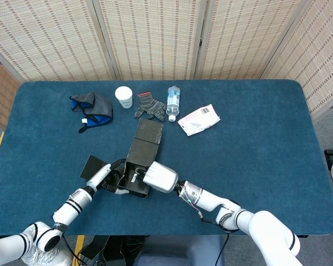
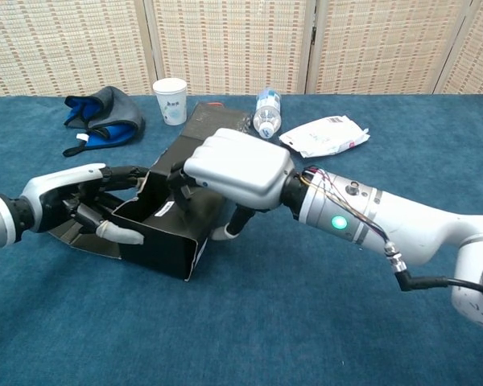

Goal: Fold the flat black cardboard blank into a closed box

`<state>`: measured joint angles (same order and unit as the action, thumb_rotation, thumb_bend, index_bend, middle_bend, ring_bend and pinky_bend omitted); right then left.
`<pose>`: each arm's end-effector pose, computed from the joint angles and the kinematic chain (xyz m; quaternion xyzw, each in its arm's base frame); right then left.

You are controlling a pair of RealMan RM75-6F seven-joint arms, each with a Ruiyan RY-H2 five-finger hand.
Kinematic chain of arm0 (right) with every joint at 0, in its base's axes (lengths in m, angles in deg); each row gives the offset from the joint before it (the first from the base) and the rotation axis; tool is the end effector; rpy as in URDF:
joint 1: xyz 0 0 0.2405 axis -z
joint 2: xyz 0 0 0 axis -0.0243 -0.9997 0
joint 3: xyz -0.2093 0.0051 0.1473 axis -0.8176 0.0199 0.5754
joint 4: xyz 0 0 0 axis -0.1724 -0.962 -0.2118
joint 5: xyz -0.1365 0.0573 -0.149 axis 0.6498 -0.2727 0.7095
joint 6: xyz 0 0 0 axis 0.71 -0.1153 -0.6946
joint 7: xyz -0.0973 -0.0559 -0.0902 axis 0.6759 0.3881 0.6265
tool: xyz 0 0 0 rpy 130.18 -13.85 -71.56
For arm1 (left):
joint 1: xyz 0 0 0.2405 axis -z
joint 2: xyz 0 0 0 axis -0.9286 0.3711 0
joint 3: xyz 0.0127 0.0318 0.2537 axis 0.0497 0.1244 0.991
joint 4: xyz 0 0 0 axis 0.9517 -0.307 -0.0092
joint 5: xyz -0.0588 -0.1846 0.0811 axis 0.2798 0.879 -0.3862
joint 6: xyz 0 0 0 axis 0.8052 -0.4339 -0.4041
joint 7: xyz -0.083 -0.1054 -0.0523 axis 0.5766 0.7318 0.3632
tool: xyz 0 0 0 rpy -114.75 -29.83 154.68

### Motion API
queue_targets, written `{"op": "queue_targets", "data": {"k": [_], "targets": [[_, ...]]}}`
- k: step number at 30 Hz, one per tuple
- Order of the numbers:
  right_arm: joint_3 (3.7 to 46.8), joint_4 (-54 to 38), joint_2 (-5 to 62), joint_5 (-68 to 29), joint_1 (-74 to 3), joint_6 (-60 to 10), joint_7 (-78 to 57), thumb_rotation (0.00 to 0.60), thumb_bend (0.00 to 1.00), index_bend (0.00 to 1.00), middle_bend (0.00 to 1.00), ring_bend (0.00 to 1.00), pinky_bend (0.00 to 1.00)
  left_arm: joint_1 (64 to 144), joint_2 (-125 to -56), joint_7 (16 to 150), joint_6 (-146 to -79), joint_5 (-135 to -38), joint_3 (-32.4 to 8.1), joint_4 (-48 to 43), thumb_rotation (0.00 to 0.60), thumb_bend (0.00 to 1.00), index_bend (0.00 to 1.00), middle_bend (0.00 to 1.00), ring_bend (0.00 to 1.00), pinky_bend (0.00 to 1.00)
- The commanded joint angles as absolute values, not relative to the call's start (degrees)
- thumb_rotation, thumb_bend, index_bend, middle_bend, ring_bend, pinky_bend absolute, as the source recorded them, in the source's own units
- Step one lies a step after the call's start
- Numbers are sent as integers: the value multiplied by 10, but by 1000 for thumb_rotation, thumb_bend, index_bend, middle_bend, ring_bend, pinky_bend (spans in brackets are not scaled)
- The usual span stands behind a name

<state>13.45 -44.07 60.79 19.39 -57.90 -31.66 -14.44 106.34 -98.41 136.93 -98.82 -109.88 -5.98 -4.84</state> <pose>-0.0681 -0.3348 -0.1176 0.8352 -0.0666 0.4880 0.2446 -0.2129 0.3202 -0.0401 -0.5529 -0.6848 -0.4451 0.1650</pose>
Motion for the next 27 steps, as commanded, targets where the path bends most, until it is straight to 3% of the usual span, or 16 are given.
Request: {"op": "queue_targets", "data": {"k": [1, 27], "targets": [[137, -433, 603, 192, -583, -307, -139, 600, 22, 487, 423, 748, 1000, 1063, -984, 1370, -989, -1099, -60, -48, 600, 95, 152, 171, 627, 887], [162, -284, 514, 165, -646, -163, -72, 600, 285, 592, 496, 773, 1000, 1067, -967, 1362, -976, -1091, -62, -16, 600, 95, 122, 139, 627, 887]]}}
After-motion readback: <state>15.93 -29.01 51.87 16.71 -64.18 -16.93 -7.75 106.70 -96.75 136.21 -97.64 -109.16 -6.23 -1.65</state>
